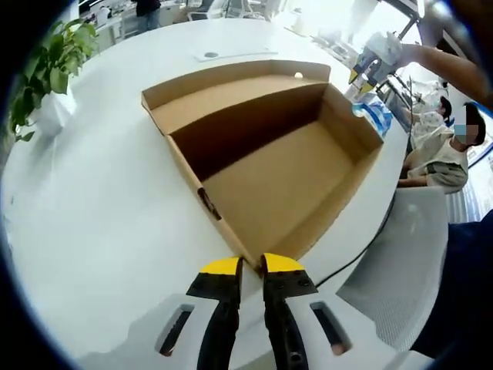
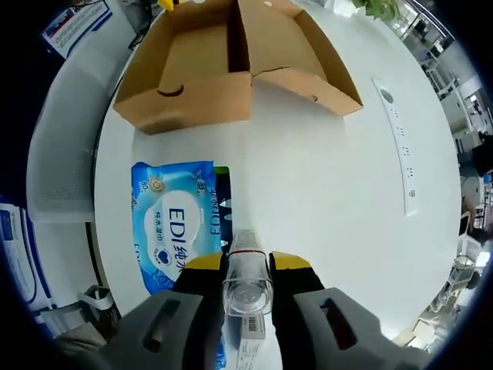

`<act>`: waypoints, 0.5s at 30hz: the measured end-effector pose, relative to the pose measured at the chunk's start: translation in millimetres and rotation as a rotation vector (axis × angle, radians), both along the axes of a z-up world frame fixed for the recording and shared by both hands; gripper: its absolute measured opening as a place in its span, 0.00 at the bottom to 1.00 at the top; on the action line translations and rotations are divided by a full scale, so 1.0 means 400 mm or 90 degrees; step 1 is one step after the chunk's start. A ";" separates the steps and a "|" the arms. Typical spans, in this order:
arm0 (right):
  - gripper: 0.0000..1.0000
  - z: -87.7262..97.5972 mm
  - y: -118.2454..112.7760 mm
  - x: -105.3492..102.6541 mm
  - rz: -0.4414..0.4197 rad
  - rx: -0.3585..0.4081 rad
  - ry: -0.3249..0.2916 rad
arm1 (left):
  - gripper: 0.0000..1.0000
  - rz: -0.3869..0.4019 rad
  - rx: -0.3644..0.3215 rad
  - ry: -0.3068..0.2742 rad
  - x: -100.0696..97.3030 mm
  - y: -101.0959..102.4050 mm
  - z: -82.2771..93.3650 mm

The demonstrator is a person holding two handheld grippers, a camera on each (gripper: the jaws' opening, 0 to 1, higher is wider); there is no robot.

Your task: Operate the shoe box by opening the lid, removing the specified soft item, and placing it in the target area until the item is outside and the box remains undamaged.

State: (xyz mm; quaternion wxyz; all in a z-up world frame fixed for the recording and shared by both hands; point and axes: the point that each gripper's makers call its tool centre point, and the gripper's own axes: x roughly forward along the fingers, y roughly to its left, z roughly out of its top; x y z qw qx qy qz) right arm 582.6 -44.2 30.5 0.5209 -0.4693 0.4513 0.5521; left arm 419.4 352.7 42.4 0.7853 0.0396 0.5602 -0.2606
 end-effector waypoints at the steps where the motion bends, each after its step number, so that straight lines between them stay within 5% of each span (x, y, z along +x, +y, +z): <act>1: 0.19 -0.001 -0.002 0.000 0.003 -0.003 0.000 | 0.07 -0.001 0.000 0.000 0.000 0.000 0.000; 8: 0.23 -0.005 -0.006 -0.015 -0.023 -0.006 0.030 | 0.07 -0.003 -0.001 0.000 0.001 0.001 -0.002; 11: 0.30 -0.009 -0.005 -0.002 -0.012 0.001 0.007 | 0.07 0.000 -0.003 0.000 0.005 0.005 -0.004; 15: 0.27 -0.008 -0.006 -0.006 -0.019 0.005 0.013 | 0.07 0.002 -0.005 -0.001 0.005 0.005 -0.006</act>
